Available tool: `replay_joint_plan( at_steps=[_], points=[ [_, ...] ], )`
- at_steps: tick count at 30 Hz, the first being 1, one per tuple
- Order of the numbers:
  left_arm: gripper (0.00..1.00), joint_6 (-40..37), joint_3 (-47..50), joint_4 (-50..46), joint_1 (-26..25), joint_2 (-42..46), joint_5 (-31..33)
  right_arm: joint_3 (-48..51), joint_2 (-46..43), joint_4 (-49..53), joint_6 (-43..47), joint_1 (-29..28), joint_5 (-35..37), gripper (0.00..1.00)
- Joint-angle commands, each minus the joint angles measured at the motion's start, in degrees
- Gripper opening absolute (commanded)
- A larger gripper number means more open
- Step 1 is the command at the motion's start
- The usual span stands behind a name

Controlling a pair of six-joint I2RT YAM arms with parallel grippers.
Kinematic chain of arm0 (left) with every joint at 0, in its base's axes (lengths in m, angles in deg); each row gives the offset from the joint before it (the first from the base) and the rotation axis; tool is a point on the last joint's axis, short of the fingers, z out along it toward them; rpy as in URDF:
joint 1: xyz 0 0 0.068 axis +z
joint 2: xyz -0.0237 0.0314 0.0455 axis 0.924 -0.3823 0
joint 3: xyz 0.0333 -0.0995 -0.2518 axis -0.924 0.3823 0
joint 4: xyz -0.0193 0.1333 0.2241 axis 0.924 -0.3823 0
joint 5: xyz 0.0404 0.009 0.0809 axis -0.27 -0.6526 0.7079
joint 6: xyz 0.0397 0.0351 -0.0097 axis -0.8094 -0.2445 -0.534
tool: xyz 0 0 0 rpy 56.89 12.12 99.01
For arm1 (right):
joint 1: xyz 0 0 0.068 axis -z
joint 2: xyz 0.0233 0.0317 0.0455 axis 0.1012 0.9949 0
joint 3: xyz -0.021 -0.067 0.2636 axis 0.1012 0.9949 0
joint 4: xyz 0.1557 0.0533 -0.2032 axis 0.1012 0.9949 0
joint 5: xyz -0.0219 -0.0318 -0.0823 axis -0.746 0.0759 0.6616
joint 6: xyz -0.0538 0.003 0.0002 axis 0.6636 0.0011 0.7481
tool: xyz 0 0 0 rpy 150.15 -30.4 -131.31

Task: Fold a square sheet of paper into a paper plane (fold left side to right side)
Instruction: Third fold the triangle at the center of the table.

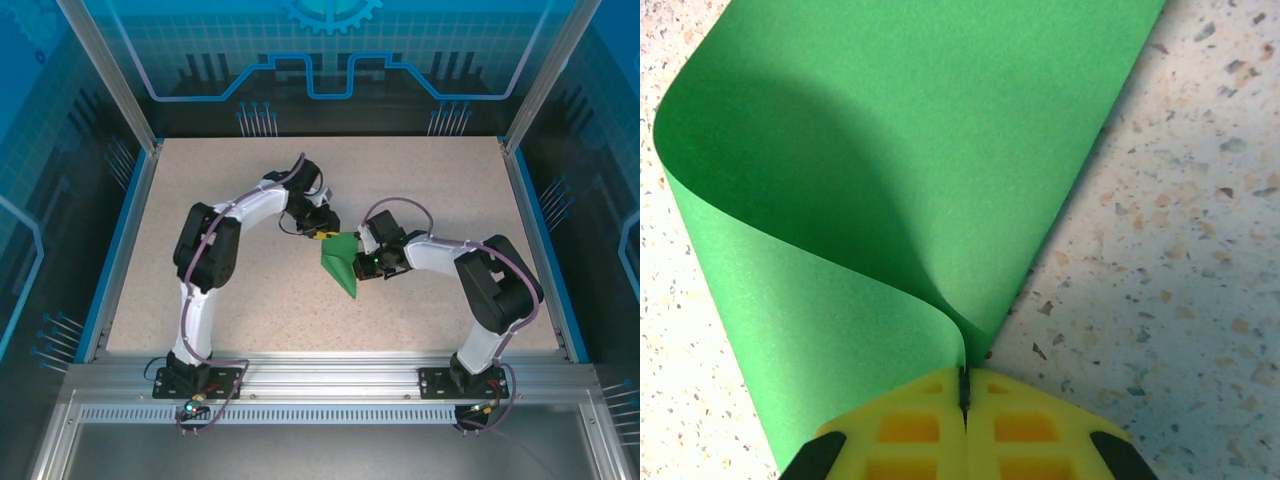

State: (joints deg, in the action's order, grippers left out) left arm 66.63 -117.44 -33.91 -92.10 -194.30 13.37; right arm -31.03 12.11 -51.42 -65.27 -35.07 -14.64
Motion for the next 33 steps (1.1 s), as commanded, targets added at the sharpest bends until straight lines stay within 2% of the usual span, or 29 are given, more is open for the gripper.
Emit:
replay_joint_plan(
  at_steps=[1,5,10,23,33],
  points=[
    [0.26,-2.17,6.78,3.19,0.15,7.7,-1.07,0.45,3.07,3.85,1.02,0.52,1.05,0.0],
    [0.18,-0.87,16.21,11.45,-0.31,12.17,-8.07,-1.4,3.19,4.34,1.29,0.58,1.13,0.0],
    [0.14,-0.65,21.21,17.02,-2.53,14.32,-11.63,-1.49,3.34,4.8,1.46,0.53,1.24,0.0],
    [0.12,-0.68,21.03,18.38,-5.12,9.11,-11.65,-1.32,3.37,5.08,1.53,0.44,1.32,0.0],
    [0.1,-1.05,22.58,18.57,-5.04,6.82,-8.06,-1.31,3.55,5.53,1.73,0.42,1.8,0.0]
  ],
)
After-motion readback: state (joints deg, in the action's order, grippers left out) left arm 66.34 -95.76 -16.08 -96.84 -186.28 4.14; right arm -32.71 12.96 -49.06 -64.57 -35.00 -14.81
